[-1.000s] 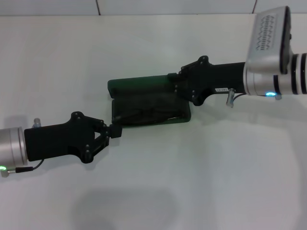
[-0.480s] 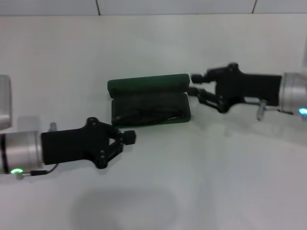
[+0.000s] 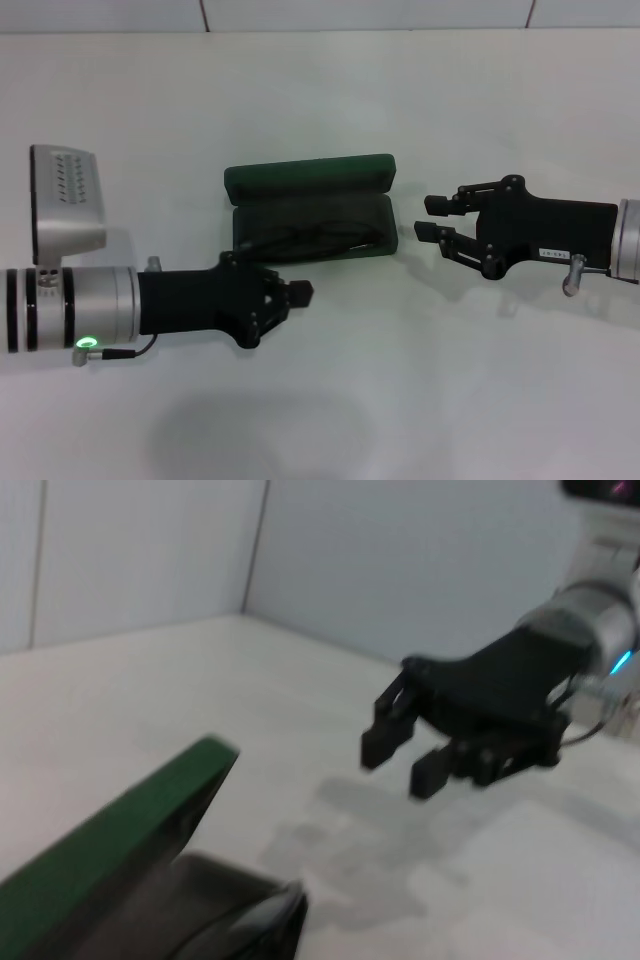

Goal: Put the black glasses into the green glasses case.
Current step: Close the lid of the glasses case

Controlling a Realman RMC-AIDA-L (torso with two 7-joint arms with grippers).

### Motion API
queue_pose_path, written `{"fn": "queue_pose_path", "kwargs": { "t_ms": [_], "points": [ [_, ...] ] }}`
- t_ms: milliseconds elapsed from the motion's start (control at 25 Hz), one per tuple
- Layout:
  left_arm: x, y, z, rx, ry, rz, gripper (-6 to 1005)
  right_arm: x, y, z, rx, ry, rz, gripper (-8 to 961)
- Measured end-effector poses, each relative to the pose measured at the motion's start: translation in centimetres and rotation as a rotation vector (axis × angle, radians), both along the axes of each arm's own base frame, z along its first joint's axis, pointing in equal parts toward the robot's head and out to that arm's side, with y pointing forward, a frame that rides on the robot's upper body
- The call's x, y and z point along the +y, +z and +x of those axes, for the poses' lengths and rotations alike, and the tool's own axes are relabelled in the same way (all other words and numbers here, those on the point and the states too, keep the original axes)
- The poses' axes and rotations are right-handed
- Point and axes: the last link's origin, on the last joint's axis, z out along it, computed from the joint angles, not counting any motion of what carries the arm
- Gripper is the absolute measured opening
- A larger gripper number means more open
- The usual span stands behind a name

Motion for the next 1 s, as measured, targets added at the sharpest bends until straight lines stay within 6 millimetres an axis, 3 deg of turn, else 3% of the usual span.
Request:
{"fn": "queue_pose_path", "kwargs": {
  "t_ms": [360, 1000],
  "points": [
    [1.2, -0.2, -1.1, 0.071, 0.057, 0.068, 10, -0.5, 0.1, 0.7, 0.005, -0.020, 0.005, 285],
    [2.3, 0.5, -1.0, 0.057, 0.086, 0.136, 10, -0.2, 0.5, 0.7, 0.012, -0.023, 0.016, 289]
  ]
}}
